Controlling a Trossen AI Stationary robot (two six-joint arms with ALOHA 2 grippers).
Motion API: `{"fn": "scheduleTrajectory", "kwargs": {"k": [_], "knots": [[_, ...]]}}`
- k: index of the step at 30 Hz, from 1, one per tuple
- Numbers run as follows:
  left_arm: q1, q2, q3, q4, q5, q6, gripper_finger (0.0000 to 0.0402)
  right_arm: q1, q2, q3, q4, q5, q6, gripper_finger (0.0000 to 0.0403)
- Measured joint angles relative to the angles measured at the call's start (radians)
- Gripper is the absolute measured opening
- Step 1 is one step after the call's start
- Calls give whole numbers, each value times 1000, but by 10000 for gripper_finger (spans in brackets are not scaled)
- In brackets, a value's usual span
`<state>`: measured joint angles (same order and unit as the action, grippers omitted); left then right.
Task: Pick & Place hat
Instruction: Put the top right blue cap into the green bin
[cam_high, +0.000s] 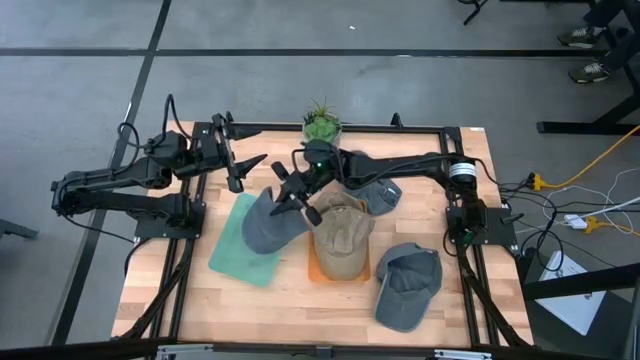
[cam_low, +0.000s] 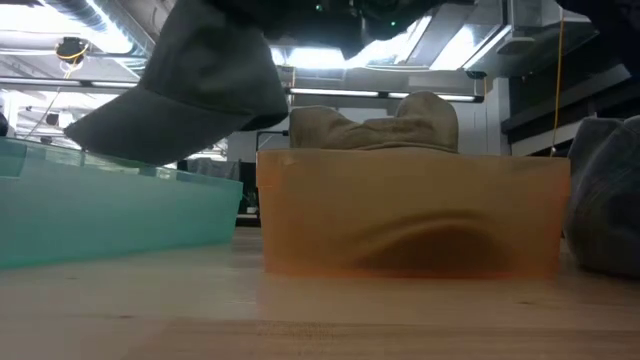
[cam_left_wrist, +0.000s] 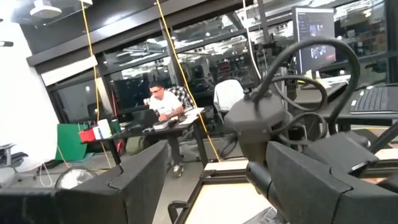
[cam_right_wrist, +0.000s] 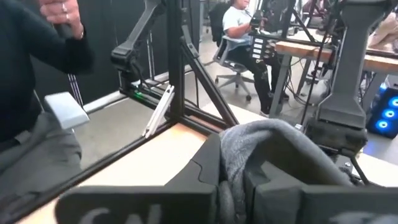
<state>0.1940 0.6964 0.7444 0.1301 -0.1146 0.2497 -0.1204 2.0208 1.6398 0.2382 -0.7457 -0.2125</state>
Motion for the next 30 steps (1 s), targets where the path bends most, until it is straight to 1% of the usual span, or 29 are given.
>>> {"fn": "scheduleTrajectory", "kwargs": {"k": [3, 8, 13, 16, 20, 25, 27, 30], "knots": [[0, 0, 0, 0, 0, 0, 269, 0, 9, 0, 12, -2, -40, 15], [0, 0, 0, 0, 0, 0, 269, 0, 15, 0, 51, -52, -88, 14], [0, 2, 0, 0, 0, 0, 269, 0, 15, 0, 52, -53, -158, 14], [0, 4, 0, 0, 0, 0, 269, 0, 15, 0, 53, -50, -173, 14], [0, 4, 0, 0, 0, 0, 269, -1, 15, 0, 49, -36, -153, 16], [0, 5, 0, 0, 0, 0, 269, -2, 15, 0, 58, -31, -48, 39], [0, 5, 0, 0, 0, 0, 269, -3, 15, 0, 57, 10, -3, 43], [0, 5, 0, 0, 0, 1, 269, -3, 15, 0, 56, 109, 52, 48]]}}
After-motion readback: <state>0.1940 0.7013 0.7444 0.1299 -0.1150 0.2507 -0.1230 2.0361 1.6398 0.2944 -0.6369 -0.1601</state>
